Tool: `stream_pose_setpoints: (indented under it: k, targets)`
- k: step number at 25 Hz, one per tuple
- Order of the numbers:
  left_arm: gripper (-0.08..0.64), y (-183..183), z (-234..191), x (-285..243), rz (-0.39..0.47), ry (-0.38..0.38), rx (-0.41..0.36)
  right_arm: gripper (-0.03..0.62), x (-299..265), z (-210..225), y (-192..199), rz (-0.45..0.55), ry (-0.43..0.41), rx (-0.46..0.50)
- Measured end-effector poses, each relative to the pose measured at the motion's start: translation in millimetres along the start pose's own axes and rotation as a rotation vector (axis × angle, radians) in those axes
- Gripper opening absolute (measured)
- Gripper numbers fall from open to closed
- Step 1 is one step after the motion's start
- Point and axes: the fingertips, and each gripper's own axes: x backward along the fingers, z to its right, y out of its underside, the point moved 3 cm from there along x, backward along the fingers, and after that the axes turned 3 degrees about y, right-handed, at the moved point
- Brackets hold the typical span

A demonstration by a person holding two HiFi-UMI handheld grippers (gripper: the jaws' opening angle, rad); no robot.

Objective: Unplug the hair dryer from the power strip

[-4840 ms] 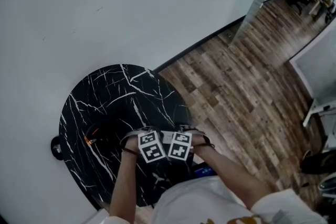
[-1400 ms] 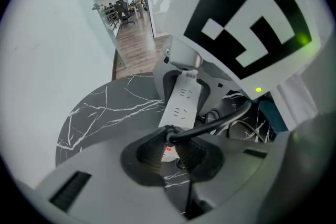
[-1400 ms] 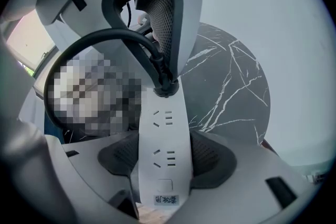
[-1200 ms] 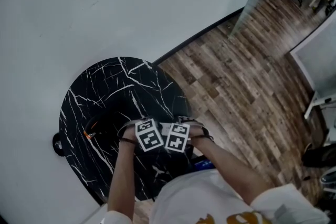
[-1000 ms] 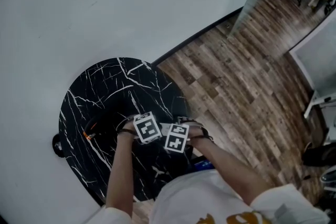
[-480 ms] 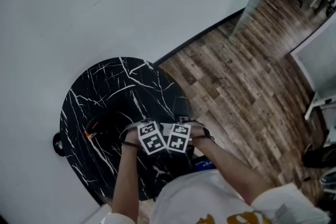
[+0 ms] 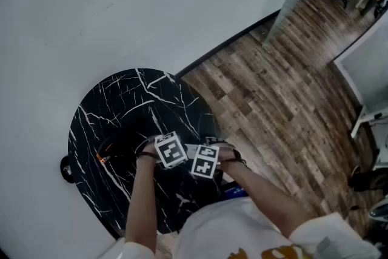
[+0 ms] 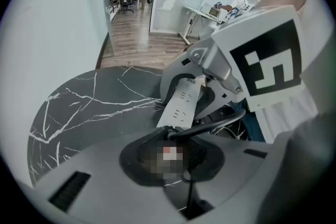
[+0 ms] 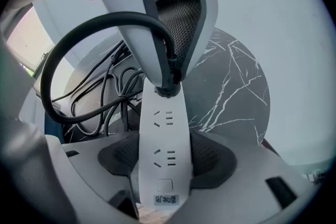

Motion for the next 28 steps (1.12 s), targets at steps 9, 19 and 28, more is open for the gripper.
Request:
stream_pose_setpoints:
  k: [9,19,28]
  targets:
    - [0.055,7.3,11.8,-6.4,-0.018,-0.006,0.050,0.268,-1.2,-1.3,-0.9,0.001,-0.008,0.003]
    - [0.055,11.0,16.1,-10.4,0.004,-0.118,0.074,0.268,-1.3,0.1,-0.3,-0.003,0.002,0.005]
    - [0.057,1.0,-0.8,0.7,0.018,-0.024,0.062,0.268,-1.4,-0.9,-0.8,0.002,0.003,-0.001]
